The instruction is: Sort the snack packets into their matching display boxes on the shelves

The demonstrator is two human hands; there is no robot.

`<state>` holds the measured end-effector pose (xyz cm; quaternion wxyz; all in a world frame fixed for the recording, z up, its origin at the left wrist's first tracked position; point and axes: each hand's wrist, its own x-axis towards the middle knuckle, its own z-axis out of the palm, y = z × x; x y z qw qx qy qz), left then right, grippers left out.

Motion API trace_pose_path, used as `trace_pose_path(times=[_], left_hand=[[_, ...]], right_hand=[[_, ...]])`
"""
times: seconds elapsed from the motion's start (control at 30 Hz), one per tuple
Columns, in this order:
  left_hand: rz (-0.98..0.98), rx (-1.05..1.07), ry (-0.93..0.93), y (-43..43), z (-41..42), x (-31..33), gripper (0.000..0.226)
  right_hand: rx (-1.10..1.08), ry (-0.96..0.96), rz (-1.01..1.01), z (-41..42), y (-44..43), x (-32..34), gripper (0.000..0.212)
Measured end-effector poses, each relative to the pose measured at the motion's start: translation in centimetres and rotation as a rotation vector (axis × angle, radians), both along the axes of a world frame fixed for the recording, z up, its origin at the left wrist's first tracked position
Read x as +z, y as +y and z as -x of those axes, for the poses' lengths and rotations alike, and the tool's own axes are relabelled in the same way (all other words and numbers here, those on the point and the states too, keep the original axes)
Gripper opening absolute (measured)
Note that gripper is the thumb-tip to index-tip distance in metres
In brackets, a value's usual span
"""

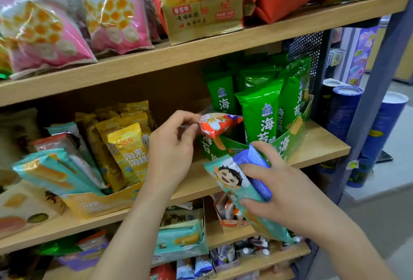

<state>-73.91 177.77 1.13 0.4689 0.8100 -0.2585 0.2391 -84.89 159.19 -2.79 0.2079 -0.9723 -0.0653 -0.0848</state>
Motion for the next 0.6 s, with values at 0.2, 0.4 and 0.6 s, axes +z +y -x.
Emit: trace_pose_path(times=[0.2, 0.4, 0.6], left_hand=[[0.025, 0.105, -0.362, 3.3, 3.5, -0.8, 0.021], [0.174, -0.02, -0.26, 5.3, 5.8, -2.2, 0.017], [0.472, 0.063, 0.149, 5.5, 7.7, -2.6, 0.022]], right_hand=[[0.084, -0.085, -0.201, -3.1, 1.1, -1.0, 0.033], [0.081, -0.193, -0.581, -5.7, 2.6, -2.2, 0.03], [0.042, -0.241, -0.934, -2.3, 3.8, -2.1, 0.033]])
